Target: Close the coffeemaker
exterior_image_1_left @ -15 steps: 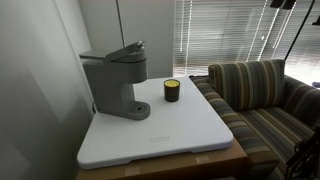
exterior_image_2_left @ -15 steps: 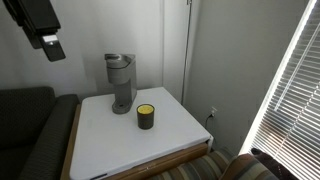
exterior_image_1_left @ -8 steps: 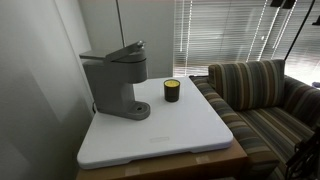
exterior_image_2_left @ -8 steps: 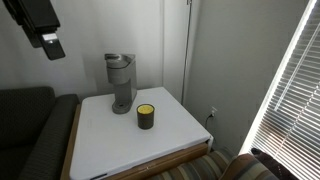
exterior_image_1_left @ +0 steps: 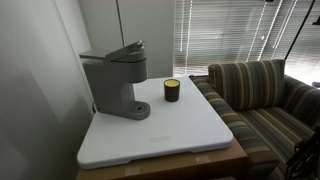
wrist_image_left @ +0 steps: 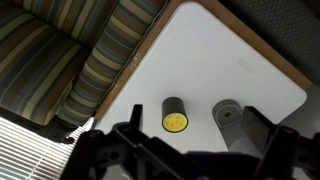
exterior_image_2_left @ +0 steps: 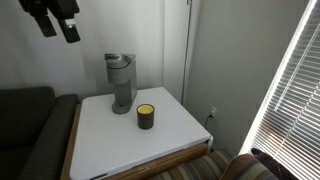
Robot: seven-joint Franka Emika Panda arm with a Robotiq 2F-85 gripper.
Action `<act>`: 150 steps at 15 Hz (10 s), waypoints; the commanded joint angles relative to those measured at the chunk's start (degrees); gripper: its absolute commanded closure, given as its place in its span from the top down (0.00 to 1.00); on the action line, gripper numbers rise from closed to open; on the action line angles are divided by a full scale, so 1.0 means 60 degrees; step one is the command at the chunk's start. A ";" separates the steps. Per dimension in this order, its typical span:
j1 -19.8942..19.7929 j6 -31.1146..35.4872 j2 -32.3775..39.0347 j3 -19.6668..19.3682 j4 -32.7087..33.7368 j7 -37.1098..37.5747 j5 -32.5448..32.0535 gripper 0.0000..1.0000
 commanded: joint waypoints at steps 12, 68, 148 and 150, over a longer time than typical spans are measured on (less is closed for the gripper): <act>0.0881 -0.0083 0.4554 0.0800 0.4462 -0.2610 0.0195 1.00; 0.2122 -0.4168 1.2107 0.1601 1.4417 -0.0189 -0.0897 0.00; 0.1305 -0.0456 0.6337 0.1490 0.6254 0.1167 -0.0102 0.77; 0.1301 -0.0399 0.6348 0.1511 0.6273 0.1151 -0.0021 0.91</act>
